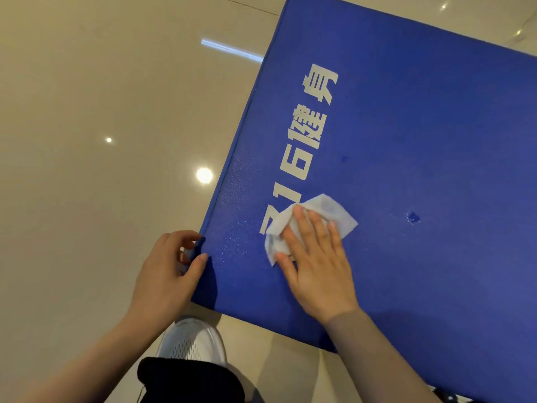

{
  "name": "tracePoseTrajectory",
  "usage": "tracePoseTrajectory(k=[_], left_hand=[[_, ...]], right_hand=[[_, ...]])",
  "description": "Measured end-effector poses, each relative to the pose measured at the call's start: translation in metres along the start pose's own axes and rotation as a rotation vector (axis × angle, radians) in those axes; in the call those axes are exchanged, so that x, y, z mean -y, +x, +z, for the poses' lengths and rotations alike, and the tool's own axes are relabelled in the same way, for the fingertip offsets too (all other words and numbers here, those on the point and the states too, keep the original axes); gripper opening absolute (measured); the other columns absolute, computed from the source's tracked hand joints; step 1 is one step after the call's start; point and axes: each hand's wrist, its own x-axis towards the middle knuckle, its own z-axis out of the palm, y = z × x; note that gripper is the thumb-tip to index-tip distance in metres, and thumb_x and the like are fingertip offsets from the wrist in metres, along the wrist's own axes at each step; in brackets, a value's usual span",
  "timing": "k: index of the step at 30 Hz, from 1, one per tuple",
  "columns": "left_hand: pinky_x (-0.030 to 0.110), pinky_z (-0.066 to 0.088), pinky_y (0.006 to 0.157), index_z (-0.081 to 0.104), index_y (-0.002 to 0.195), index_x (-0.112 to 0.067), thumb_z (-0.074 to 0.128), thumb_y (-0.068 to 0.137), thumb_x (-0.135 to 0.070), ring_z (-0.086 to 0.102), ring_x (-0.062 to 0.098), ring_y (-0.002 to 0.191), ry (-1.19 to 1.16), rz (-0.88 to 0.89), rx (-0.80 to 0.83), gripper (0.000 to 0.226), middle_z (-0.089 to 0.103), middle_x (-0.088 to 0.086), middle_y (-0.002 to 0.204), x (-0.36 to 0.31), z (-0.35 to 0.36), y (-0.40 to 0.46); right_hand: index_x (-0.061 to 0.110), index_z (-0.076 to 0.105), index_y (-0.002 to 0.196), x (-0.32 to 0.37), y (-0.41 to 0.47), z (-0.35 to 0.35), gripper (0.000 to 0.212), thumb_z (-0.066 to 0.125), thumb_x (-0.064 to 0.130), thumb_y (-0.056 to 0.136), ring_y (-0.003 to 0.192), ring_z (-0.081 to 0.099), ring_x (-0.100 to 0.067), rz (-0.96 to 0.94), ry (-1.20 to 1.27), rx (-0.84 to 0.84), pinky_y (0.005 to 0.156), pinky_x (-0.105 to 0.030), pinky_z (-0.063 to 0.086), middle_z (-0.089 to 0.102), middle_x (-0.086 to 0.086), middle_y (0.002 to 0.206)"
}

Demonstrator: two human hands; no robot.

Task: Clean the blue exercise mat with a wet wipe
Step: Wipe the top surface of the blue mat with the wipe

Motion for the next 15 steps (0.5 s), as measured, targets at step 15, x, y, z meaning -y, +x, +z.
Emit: tracePoseTrajectory(k=[15], left_hand=[[0.019,0.046,0.066,0.054,0.095,-0.043,0.063,0.088,-0.008,0.056,0.0,0.086,-0.102,0.08,-0.021,0.037,0.06,-0.012,0.098,-0.011,0.004,0.002]], right_hand=[[0.023,0.03,0.151,0.063,-0.014,0.01,0.06,0.024,0.05,0.097,0.147,0.019,-0.033,-0.232,-0.058,0.046,0.115,-0.054,0.013,0.024,-0.01,0.16]])
